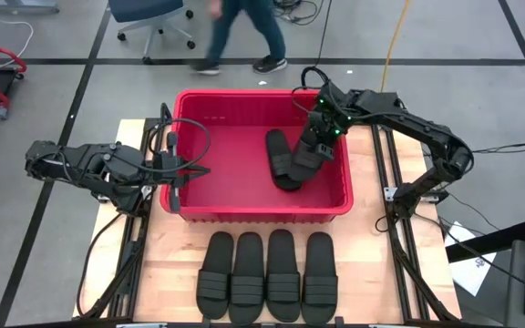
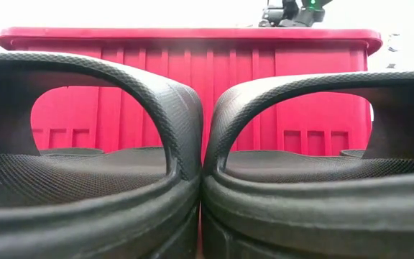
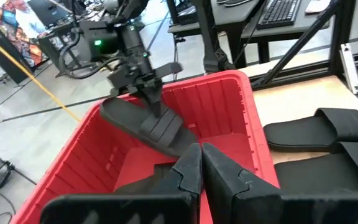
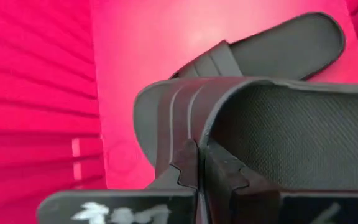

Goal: Pick and place slides into bin
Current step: Put the black slide into the red bin

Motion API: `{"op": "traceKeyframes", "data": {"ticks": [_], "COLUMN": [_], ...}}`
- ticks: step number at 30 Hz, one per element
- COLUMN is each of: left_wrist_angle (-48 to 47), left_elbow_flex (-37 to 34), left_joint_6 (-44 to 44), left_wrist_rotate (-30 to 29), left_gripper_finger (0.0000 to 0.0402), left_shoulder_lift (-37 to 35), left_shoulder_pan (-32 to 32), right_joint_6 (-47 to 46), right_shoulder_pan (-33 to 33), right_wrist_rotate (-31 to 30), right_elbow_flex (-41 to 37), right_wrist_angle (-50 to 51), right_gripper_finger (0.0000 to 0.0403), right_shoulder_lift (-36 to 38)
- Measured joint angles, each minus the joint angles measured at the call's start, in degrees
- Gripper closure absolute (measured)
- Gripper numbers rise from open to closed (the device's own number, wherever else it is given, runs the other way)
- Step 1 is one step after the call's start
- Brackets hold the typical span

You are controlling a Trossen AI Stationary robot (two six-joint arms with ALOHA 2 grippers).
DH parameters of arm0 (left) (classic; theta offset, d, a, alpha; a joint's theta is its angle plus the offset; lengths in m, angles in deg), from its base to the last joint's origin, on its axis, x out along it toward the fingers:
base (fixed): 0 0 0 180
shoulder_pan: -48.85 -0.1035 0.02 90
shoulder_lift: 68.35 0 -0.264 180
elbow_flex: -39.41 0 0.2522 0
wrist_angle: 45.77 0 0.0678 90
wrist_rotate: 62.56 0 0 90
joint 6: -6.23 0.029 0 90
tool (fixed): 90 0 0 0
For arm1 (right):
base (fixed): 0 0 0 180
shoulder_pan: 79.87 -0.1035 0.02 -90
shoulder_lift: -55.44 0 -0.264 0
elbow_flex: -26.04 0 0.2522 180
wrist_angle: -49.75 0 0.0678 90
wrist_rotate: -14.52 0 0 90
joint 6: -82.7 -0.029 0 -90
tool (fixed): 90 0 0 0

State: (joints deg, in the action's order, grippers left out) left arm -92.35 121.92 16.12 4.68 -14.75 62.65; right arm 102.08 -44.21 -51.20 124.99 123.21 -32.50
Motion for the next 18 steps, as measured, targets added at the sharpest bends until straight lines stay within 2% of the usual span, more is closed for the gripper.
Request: {"op": "traceKeyframes", "data": {"ticks": [11,18], "left_wrist_angle": [0.0,0.0], "left_elbow_flex": [0.0,0.0], "left_joint_6": [-1.1,-1.2], "left_wrist_rotate": [0.0,0.2], "left_gripper_finger": [0.0382,0.0382], "left_shoulder_lift": [0.0,0.0], "left_shoulder_pan": [-3.4,-4.6], "right_joint_6": [15.2,19.0], "right_shoulder_pan": [0.3,0.2], "right_wrist_rotate": [-1.9,-3.5], "right_elbow_flex": [-1.8,-5.8], "right_wrist_angle": [5.5,4.6], "right_gripper_finger": [0.0403,0.0403], "right_shoulder_lift": [-0.1,0.0]}}
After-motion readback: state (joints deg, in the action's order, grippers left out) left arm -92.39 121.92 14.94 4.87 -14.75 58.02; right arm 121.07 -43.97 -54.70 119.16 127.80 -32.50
